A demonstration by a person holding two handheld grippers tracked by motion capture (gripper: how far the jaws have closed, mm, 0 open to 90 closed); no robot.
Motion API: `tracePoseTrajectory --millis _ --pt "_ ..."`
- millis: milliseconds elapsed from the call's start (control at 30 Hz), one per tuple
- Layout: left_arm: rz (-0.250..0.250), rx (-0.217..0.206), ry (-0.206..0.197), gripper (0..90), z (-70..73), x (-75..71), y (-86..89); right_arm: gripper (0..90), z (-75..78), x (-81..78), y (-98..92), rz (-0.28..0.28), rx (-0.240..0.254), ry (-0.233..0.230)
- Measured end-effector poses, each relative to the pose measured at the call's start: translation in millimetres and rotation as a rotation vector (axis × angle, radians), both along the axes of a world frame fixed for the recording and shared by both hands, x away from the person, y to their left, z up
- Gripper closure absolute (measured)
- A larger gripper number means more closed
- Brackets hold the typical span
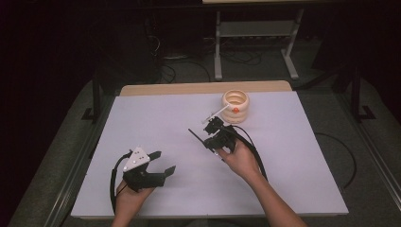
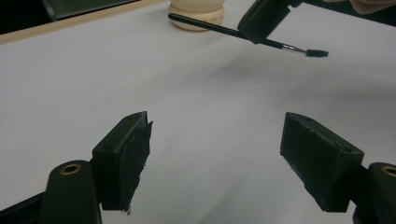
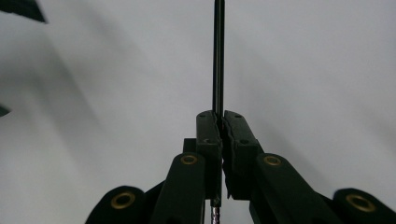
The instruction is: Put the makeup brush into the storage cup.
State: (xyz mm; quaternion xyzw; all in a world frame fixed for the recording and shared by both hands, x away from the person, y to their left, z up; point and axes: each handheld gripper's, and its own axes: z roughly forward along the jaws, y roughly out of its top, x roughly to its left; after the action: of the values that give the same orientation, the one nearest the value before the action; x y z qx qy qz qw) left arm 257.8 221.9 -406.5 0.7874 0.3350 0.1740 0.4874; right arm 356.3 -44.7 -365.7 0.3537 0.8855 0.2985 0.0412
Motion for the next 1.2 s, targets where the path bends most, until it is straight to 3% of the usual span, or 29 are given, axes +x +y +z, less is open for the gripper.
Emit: tracePoseTrajectory --millis 267,533,833,1033,1200 --pt "-0.075 -0.074 0.036 34.4 7.1 4.4 -7.0 85.1 12.6 -33.6 -15.6 0.09 0.077 -0.068" --pt "-0.158 -0.119 0.082 41.4 11.5 12.8 -22.5 85.1 8.7 -60.2 -22.7 0.152 0.131 -0.119" --pt "-0.226 -0.189 0.158 51.3 14.2 25.6 -37.6 85.0 -1.4 -71.9 -30.5 0.192 0.182 -0.163" --pt "-0.249 -0.247 0.203 58.8 15.1 32.9 -39.5 85.0 -3.8 -76.7 -28.0 0.207 0.182 -0.186" --pt "-0.258 -0.255 0.235 63.1 14.4 37.5 -39.1 85.1 -3.1 -78.6 -26.8 0.223 0.186 -0.211"
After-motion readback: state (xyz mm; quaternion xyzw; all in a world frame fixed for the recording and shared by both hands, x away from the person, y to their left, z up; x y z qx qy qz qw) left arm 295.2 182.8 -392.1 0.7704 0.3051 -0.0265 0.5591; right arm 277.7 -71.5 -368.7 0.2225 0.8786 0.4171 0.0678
